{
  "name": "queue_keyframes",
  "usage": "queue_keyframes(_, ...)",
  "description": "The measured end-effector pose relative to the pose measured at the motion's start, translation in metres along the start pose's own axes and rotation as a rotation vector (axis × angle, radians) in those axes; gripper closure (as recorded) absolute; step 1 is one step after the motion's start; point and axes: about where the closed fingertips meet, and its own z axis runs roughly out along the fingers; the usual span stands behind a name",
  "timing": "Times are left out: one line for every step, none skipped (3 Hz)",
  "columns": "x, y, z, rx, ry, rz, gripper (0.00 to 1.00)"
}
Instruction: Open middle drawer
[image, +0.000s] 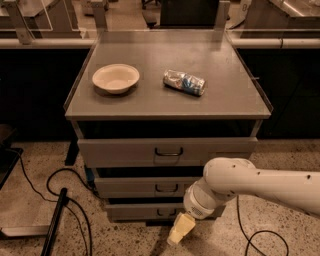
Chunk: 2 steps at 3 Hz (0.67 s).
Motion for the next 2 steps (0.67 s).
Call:
queue_keyframes(-0.001, -0.002, 0.003, 0.005, -0.013, 0.012, 0.00)
queue_keyframes(-0.005, -0.018, 0.016, 0.043, -0.043, 0.038, 0.00)
